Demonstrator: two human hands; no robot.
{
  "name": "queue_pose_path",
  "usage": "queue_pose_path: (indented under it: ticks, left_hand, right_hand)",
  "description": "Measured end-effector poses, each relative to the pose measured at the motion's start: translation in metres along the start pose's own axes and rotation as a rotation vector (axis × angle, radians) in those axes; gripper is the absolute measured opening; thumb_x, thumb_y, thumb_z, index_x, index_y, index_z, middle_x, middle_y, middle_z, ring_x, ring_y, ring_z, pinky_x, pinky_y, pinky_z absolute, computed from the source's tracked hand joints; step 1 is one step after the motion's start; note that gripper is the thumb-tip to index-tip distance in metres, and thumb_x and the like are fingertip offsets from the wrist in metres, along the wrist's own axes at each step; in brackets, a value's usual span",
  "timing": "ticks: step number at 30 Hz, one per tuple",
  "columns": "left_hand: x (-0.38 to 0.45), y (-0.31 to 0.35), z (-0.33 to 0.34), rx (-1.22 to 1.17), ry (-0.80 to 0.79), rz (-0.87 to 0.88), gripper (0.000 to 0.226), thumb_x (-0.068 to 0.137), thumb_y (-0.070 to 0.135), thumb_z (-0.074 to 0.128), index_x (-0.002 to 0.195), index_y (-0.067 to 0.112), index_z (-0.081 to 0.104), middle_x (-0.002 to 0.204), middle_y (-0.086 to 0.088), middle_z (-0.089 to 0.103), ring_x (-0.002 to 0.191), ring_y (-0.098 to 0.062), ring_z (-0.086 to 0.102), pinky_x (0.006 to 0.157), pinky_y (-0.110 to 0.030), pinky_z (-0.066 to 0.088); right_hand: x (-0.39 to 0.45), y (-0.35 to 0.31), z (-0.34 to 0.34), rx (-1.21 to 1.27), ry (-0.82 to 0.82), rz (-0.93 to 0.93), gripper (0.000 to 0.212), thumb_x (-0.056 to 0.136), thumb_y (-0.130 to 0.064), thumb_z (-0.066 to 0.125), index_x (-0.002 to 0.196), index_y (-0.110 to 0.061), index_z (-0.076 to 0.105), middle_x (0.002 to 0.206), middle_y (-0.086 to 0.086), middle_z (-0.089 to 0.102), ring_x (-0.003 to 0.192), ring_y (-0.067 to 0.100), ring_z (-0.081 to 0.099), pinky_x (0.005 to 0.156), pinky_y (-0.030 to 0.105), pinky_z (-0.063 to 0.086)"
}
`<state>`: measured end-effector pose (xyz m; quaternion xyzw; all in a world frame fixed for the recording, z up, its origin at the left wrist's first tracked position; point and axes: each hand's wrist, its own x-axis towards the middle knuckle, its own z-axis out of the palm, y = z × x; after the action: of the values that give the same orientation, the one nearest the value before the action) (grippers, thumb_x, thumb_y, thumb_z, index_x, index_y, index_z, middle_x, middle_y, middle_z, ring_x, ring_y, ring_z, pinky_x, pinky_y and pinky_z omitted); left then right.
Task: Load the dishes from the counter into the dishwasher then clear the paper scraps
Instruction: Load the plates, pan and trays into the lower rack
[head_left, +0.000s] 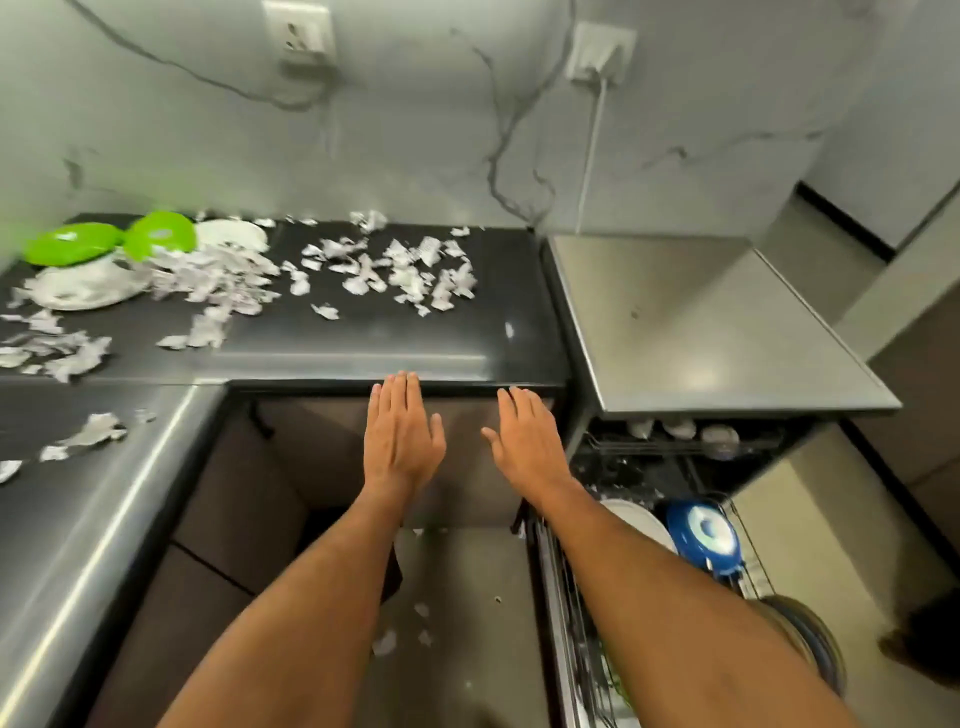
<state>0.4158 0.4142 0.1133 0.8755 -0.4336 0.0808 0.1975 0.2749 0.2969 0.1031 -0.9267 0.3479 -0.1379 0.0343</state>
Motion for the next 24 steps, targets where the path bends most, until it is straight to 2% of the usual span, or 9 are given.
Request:
queue_pose_path:
  ticks: [4, 11, 18, 24]
  left_hand:
    - [0.032, -0.057, -0.057, 0.026, 0.082, -0.079, 0.069, 0.09, 0.029, 0.059, 0.148, -0.003, 0.039, 0.152, -0.021, 0.042, 0.144, -0.034, 0.036, 0.124, -0.046, 0.021]
    - [0.07, -0.147, -0.118, 0.06, 0.213, -0.218, 0.073, 0.085, 0.026, 0.063, 0.147, -0.004, 0.039, 0.149, -0.023, 0.043, 0.141, -0.037, 0.037, 0.123, -0.046, 0.021]
    - [0.106, -0.217, -0.135, 0.113, 0.286, -0.325, 0.068, 0.084, 0.027, 0.062, 0.143, -0.001, 0.044, 0.145, -0.022, 0.049, 0.138, -0.036, 0.042, 0.122, -0.046, 0.023]
    - [0.16, -0.273, -0.137, 0.19, 0.328, -0.42, 0.069, 0.085, 0.027, 0.062, 0.145, -0.002, 0.042, 0.146, -0.023, 0.048, 0.137, -0.036, 0.043, 0.122, -0.045, 0.026]
  right_hand:
    - [0.06, -0.066, -0.028, 0.018, 0.063, -0.103, 0.066, 0.091, -0.036, 0.071, 0.141, 0.0, 0.05, 0.138, 0.02, 0.054, 0.131, 0.035, 0.048, 0.107, 0.049, 0.045]
    - [0.135, -0.159, -0.046, 0.04, 0.115, -0.275, 0.069, 0.093, -0.04, 0.069, 0.144, 0.0, 0.046, 0.139, 0.018, 0.052, 0.131, 0.034, 0.047, 0.109, 0.047, 0.044]
    - [0.209, -0.225, -0.023, 0.064, 0.118, -0.406, 0.068, 0.094, -0.039, 0.067, 0.144, 0.001, 0.046, 0.138, 0.02, 0.053, 0.13, 0.035, 0.048, 0.108, 0.046, 0.045]
    - [0.295, -0.276, 0.006, 0.108, 0.124, -0.523, 0.065, 0.092, -0.037, 0.07, 0.141, 0.001, 0.049, 0.132, 0.019, 0.056, 0.124, 0.034, 0.051, 0.106, 0.045, 0.047]
